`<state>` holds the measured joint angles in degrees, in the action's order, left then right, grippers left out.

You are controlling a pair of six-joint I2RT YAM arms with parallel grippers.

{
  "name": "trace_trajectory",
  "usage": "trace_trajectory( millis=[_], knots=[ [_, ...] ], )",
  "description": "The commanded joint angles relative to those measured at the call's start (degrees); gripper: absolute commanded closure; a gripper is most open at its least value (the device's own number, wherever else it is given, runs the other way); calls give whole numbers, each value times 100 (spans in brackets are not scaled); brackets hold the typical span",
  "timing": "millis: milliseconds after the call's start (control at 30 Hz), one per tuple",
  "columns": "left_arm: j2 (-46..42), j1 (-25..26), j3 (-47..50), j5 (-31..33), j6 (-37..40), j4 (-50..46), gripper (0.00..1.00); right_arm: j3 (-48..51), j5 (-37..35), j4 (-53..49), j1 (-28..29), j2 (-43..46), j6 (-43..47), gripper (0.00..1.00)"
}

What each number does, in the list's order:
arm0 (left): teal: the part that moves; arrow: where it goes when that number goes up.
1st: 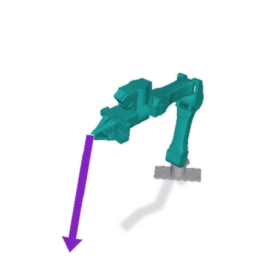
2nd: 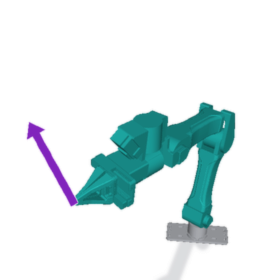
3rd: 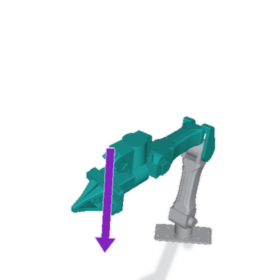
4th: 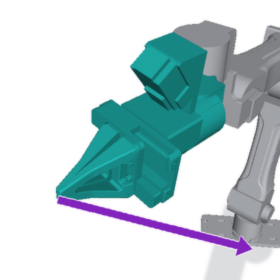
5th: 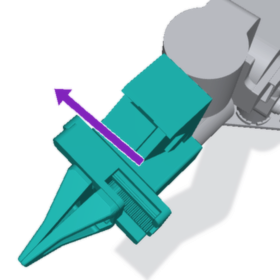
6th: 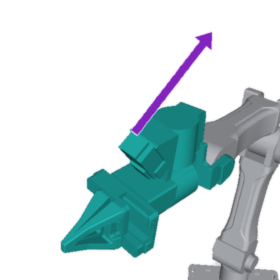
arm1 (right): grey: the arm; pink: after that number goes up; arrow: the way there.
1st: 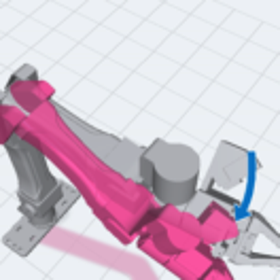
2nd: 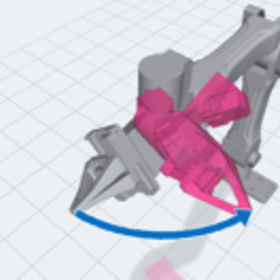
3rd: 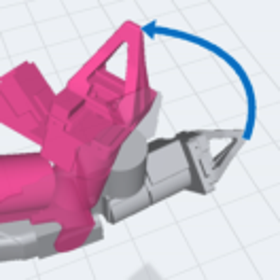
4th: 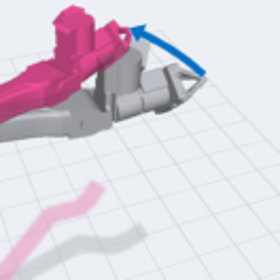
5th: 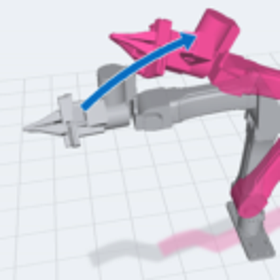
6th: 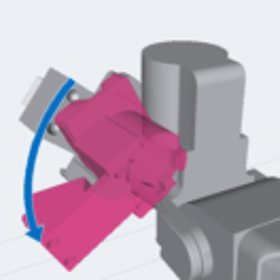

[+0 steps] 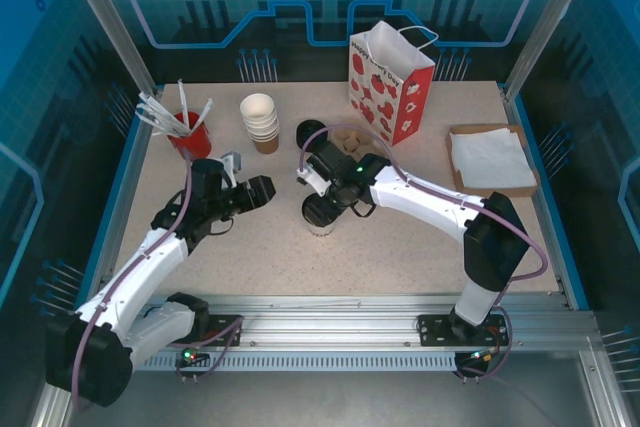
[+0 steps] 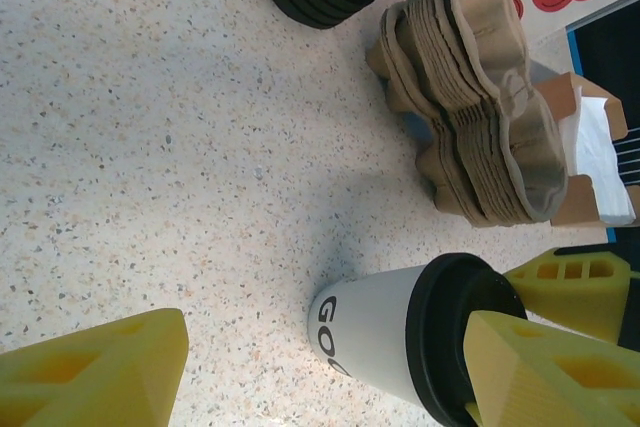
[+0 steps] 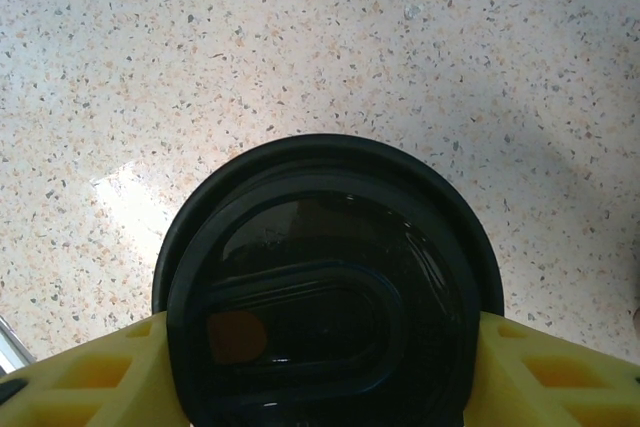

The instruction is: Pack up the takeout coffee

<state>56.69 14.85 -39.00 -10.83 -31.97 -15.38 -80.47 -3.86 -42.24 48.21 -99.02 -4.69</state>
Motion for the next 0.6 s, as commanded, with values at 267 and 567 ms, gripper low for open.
trace_trajectory(
  millis=[267, 567],
  knots=[
    [-19, 128, -63, -22, 138, -173, 25, -550, 283, -636, -67, -146, 46, 22],
    [1, 172, -50, -41, 123, -120, 25, -588, 196, -666, -49, 41, 95, 19]
  ],
)
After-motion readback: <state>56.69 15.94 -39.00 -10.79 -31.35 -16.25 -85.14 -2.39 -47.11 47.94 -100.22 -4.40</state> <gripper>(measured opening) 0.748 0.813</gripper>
